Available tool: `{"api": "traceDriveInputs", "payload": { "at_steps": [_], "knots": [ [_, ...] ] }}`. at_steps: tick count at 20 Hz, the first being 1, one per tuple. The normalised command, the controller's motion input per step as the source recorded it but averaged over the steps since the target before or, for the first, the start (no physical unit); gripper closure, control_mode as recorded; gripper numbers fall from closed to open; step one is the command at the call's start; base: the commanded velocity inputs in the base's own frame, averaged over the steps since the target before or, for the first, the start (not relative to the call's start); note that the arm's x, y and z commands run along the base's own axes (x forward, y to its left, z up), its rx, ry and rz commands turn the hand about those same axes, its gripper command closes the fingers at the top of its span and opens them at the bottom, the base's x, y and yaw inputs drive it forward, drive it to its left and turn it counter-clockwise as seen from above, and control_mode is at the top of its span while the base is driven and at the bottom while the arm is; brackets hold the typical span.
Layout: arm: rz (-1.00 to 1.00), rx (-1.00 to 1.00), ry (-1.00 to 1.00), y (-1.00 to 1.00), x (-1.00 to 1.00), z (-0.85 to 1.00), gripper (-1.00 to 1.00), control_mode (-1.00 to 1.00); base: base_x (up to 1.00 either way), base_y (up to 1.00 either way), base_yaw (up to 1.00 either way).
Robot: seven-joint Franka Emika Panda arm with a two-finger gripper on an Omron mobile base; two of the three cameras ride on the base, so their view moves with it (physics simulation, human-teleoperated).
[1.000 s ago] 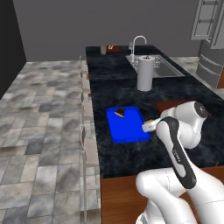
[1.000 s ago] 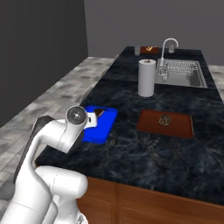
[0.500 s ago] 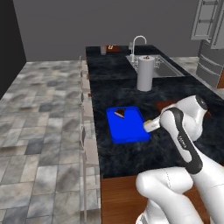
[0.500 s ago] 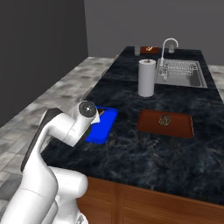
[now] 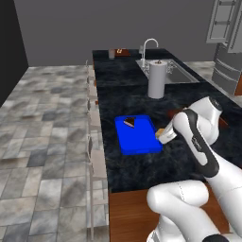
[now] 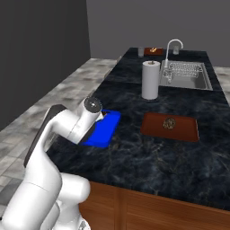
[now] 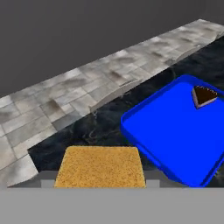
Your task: Take the cakes from the fridge and place them on the empty tray on the dining counter.
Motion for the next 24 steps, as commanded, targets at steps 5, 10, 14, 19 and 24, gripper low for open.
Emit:
{"api": "traceDriveInputs", "payload": {
  "at_steps": [5,10,14,19,24],
  "knots": [
    [0.28,-0.13,-0.15,-0.02,0.02,0.00,1.00,-1.00,0.00,0.00,0.00],
    [0.39,-0.06,-0.20,-0.01,0.04,-0.03,1.00,-1.00,0.00,0.00,0.00],
    [0.39,-0.07,-0.06,0.00,0.15,-0.02,1.00,-1.00,0.00,0.00,0.00],
    [0.26,-0.08,0.03,0.00,0.09,0.00,1.00,-1.00,0.00,0.00,0.00],
    [0.01,0.00,0.02,0.00,0.23,0.00,1.00,-1.00,0.00,0.00,0.00]
  ]
}}
